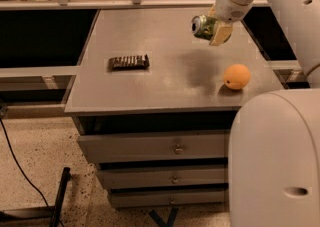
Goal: Knock green can over
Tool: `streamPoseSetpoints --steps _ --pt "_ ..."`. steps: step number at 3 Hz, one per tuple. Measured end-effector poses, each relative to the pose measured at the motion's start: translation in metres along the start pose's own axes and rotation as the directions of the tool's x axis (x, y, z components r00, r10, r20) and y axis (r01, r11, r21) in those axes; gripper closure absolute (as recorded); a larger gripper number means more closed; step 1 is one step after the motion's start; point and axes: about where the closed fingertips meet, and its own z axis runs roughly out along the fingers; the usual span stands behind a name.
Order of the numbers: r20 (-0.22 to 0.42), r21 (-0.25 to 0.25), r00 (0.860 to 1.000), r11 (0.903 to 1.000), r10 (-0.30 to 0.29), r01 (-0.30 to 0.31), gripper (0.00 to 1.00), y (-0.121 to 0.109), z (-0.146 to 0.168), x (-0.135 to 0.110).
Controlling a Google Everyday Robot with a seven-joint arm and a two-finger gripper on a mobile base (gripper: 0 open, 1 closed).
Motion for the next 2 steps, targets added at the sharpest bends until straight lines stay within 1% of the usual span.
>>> streamPoseSetpoints --steps 1,2 --pt "-0.008 -0.016 1.0 0.9998 0.013 -0.014 0.45 0.027 -0.009 -0.005" --pt "-0.021 -0.093 1.0 0.9957 -0.001 -0.001 0.2 0.071 -0.003 -0.014"
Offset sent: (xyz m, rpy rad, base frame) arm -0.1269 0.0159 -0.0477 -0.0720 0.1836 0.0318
